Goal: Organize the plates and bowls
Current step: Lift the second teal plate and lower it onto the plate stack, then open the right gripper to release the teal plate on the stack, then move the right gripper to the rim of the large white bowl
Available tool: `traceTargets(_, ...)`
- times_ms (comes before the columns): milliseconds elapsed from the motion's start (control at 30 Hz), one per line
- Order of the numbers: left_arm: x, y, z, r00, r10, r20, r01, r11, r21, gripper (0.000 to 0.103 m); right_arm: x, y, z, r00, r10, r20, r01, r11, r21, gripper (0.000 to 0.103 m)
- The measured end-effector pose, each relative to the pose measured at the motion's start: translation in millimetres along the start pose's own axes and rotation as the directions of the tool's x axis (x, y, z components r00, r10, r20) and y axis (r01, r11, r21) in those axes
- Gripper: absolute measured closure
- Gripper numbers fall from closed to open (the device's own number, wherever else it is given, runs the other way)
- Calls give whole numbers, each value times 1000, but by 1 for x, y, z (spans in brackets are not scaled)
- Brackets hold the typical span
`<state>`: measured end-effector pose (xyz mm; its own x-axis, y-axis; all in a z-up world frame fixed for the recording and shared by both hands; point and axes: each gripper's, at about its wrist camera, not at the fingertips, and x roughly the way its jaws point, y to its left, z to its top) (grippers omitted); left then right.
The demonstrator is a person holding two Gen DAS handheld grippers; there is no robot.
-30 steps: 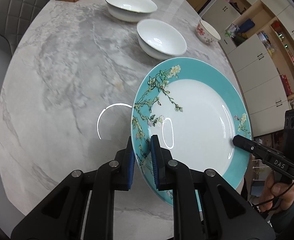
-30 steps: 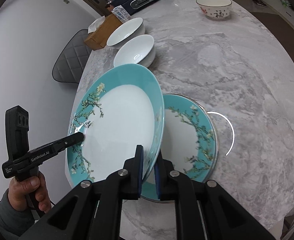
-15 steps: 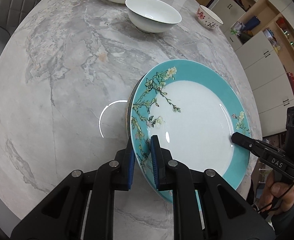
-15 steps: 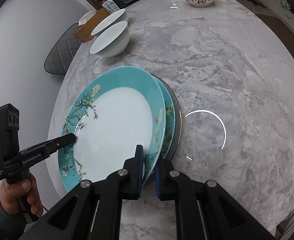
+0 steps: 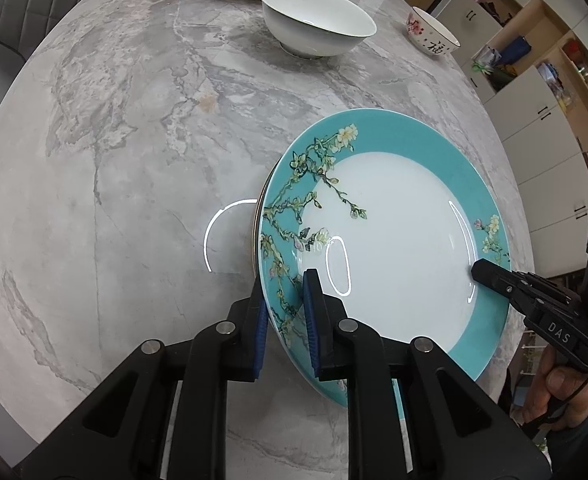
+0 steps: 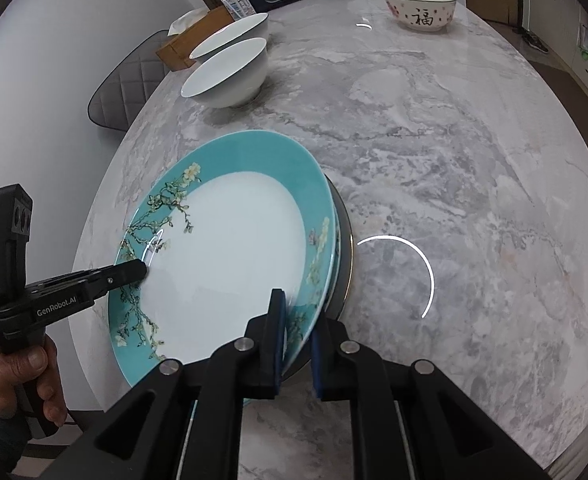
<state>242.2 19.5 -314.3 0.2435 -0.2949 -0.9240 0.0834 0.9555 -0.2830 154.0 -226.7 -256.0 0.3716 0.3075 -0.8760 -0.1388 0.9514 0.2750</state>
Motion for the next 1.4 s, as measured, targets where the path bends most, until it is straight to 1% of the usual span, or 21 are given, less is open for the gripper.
traceTargets(100,1,-2,2,1000,18,5,-18,1000,7,86,2,6,1,1000,-29,-6,29,998,-49,86)
traceTargets(233,3,0,4,1000,27,4,-27,1000,5,84,3,19,-1,995,-97,1,96,986,-138,81)
traceTargets(267,3,1,3,999,33,4,-33,999,6,80,3,21,-1,994,-107,3,107,983,-150,80)
traceTargets(333,4,3,2,999,39,2,-39,999,-4,65,4,26,-2,990,-142,9,142,974,-179,77)
traceTargets(367,5,4,1,999,40,0,-40,999,-11,52,5,29,-2,986,-169,11,168,966,-197,74)
traceTargets(400,5,5,-1,999,43,2,-43,999,-18,49,6,32,-3,982,-189,12,187,960,-210,73)
traceTargets(533,5,9,-3,999,47,-4,-47,998,-33,49,12,35,-8,970,-242,7,237,942,-238,69)
traceTargets(667,-1,17,-4,999,54,2,-54,997,-56,47,13,38,-9,970,-244,11,240,941,-238,63)
traceTargets(700,-2,19,-4,998,56,5,-55,996,-64,44,12,37,-8,971,-237,8,232,945,-230,60)
traceTargets(767,-10,26,-3,999,44,12,-42,995,-95,38,8,38,-7,972,-233,25,232,947,-224,33)
traceTargets(800,-14,30,-4,999,36,23,-34,994,-109,33,4,39,-6,975,-218,39,221,951,-217,27)
traceTargets(833,-20,34,-4,999,26,36,-22,992,-122,31,0,39,-5,977,-208,51,214,954,-211,18)
traceTargets(867,-24,38,-2,999,12,35,-7,991,-136,26,-6,40,-5,976,-207,65,216,954,-207,14)
traceTargets(933,-32,46,3,1000,-12,22,15,987,-157,13,-17,40,-3,974,-210,84,223,953,-205,9)
traceTargets(967,-37,50,7,1000,-15,24,19,987,-159,0,-24,40,-3,972,-215,99,231,953,-198,6)
traceTargets(1000,-44,54,13,999,-14,44,21,988,-153,0,-33,38,-1,968,-220,117,239,953,-185,5)
traceTargets(1067,-62,58,29,992,-12,125,27,992,-121,0,-49,35,7,965,-215,151,239,958,-158,2)
traceTargets(1133,-80,63,48,977,-11,212,31,995,-91,0,-67,34,22,960,-199,199,226,966,-123,0)
traceTargets(1167,-87,67,60,971,-17,238,36,996,-79,0,-73,35,33,959,-187,215,215,970,-115,0)
traceTargets(1300,-96,91,124,967,-53,247,70,996,-60,0,-87,53,91,949,-135,285,172,979,-107,0)
traceTargets(1400,-95,113,176,966,-39,254,53,998,-47,0,-77,70,141,950,-102,295,137,985,-100,0)
